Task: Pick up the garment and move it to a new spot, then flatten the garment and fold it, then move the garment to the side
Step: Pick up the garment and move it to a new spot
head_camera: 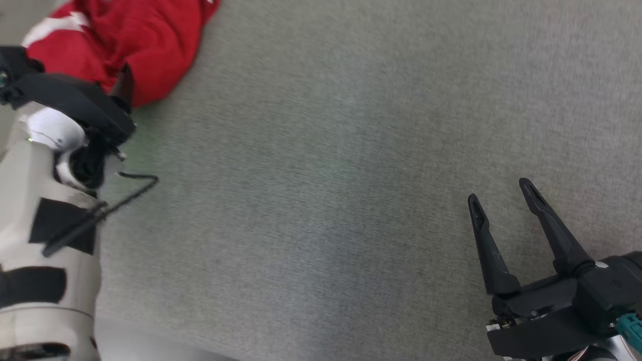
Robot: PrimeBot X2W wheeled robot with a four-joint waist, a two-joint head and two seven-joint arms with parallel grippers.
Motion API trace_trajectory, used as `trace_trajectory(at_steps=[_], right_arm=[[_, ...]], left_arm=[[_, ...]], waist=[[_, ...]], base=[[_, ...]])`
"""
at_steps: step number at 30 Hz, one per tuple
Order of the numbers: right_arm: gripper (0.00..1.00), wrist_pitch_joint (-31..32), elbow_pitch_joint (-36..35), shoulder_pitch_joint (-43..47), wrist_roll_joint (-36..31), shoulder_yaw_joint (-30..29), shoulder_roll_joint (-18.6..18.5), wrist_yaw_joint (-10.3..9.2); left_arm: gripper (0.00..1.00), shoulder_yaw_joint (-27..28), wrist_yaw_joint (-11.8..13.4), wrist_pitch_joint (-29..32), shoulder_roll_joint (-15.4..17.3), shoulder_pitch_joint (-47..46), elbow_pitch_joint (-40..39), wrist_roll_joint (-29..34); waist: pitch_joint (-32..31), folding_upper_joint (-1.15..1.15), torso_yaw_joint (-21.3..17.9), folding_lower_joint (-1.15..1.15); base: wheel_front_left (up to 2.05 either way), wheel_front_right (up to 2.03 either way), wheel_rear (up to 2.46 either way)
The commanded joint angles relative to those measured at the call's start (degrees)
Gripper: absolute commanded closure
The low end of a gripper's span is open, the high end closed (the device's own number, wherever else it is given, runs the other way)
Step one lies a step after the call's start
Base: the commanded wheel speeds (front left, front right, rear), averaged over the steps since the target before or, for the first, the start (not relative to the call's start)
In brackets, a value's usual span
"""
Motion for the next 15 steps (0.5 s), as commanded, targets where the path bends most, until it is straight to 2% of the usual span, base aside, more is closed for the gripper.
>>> trace_trajectory(at_steps=[1, 5, 7, 8, 9, 10, 12, 15], right_arm=[[0.0, -0.39, -0.21, -0.87, -0.17, 0.11, 0.5, -0.14], [0.0, -1.42, 0.38, -1.44, -0.07, 0.55, 1.23, -0.14], [0.0, -1.96, 0.79, -1.73, 0.02, 0.75, 1.61, -0.14], [0.0, -2.21, 1.01, -1.84, -0.01, 0.85, 1.87, -0.14], [0.0, -2.37, 1.37, -1.93, -0.02, 1.06, 2.06, -0.14], [0.0, -2.59, 1.81, -2.04, -0.01, 1.24, 2.16, -0.14], [0.0, -3.24, 2.77, -2.4, 0.28, 1.7, 2.47, -0.14], [0.0, -4.29, 4.37, -2.88, 0.54, 2.57, 2.98, -0.14]], left_arm=[[0.0, 0.31, -0.02, 0.14, 1.01, -1.82, 0.46, -1.07], [0.0, 0.15, 0.06, 4.8, 2.42, -3.29, 4.9, -1.85], [0.0, -0.28, 0.89, 8.61, 2.4, -3.63, 7.54, -2.03], [0.45, -0.63, 1.29, 10.33, 2.22, -3.54, 8.69, -2.06], [0.7, -0.63, 1.61, 11.26, 2.24, -3.72, 9.33, -2.2], [1.0, -0.77, 1.62, 11.99, 2.35, -3.9, 9.71, -2.2], [1.0, -0.94, 1.64, 13.48, 2.49, -3.67, 10.58, -2.48], [1.0, -0.76, 1.57, 12.58, 4.12, -3.64, 9.88, -2.39]], waist=[[6.04, -0.02, -5.15, -0.03], [6.24, -0.02, -6.65, -0.03], [6.1, -0.02, -7.14, -0.03], [5.94, -0.02, -7.28, -0.03], [5.73, -0.02, -7.46, -0.03], [5.48, -0.02, -7.61, -0.03], [4.66, -0.02, -7.93, -0.03], [2.94, -0.02, -8.42, -0.03]], base=[[0.0, 0.0, 0.0], [0.0, 0.0, 0.0], [0.0, 0.0, 0.0], [0.0, 0.0, 0.0], [0.0, 0.0, 0.0], [0.0, 0.0, 0.0], [0.0, 0.0, 0.0], [0.0, 0.0, 0.0]])
